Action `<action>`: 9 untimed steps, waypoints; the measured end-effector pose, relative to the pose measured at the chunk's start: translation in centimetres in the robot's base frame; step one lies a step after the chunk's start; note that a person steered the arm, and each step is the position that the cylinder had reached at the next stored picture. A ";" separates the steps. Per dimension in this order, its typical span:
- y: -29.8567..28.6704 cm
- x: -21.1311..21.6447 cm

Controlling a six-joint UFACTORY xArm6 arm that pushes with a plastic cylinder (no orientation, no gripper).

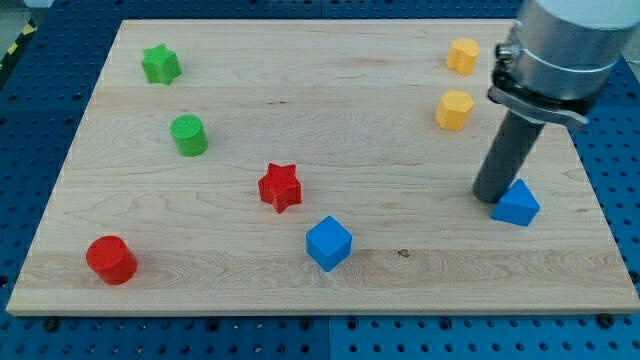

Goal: Move blue triangle towards the bottom right

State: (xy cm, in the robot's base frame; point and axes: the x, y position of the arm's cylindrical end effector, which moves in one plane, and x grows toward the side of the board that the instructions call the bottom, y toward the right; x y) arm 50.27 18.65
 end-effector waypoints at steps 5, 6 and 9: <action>3.8 3.0; 3.3 3.6; 5.3 5.0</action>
